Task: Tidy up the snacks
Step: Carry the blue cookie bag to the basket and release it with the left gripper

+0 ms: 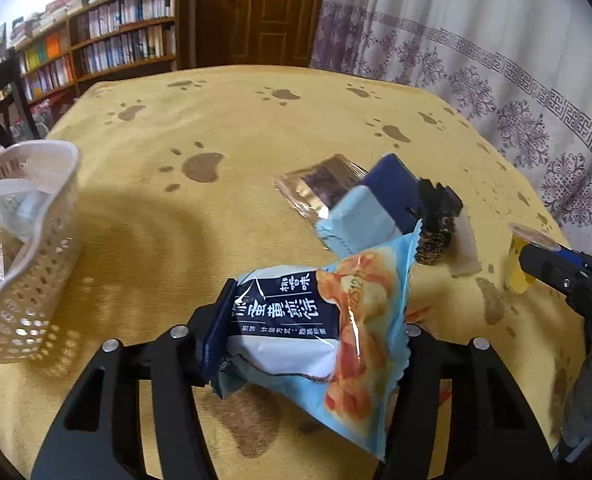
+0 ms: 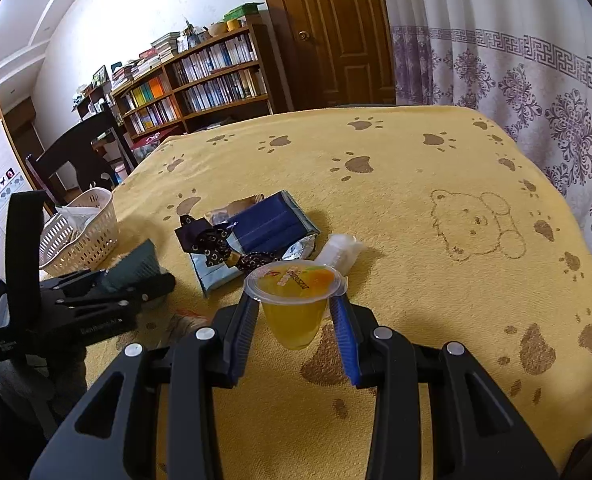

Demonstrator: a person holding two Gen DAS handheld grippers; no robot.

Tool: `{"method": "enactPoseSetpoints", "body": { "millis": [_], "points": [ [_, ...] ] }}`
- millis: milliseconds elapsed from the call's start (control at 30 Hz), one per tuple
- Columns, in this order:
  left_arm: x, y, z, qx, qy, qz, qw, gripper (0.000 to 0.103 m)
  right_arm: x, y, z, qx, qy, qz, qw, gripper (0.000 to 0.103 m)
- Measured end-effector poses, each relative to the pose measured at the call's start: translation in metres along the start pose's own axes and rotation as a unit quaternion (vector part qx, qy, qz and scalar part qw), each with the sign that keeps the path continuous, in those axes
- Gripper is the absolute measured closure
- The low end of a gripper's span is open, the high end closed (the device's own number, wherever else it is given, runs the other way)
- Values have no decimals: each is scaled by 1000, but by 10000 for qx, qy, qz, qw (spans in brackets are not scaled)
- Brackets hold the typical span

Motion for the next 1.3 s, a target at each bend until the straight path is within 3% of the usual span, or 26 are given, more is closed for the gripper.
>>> {"method": "enactPoseSetpoints", "body": {
  "millis": [433, 800, 1000, 1200, 1300],
  "points": [
    [31, 71, -14, 115, 46, 940, 9955, 46, 3, 8, -7, 79, 30, 102, 9999, 66],
    [63, 139, -71, 480, 580, 1791, 9809, 46, 5, 15, -13, 135, 66, 171, 9997, 66],
    [74, 153, -120, 764, 1068, 1936, 9723, 46, 6, 17, -15, 159, 61, 188, 9997, 66],
    [76, 149, -168, 1056, 1573, 1839, 9645, 44, 6, 17, -18, 189, 80, 185, 9996, 66],
    [73, 147, -189, 1203, 1840, 1803, 9587, 30, 6, 17, -18, 198, 84, 183, 9996, 66]
  ]
}}
Point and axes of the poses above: each gripper's, at about its wrist camera, not at the fingertips, and y roughly against the way its jaws point, z to its right, x to its top, the point moved 6 cm from there along -y, roughly the way its jaws point, and after that the axes turned 9 degrees about y, right-handed, at the moved point
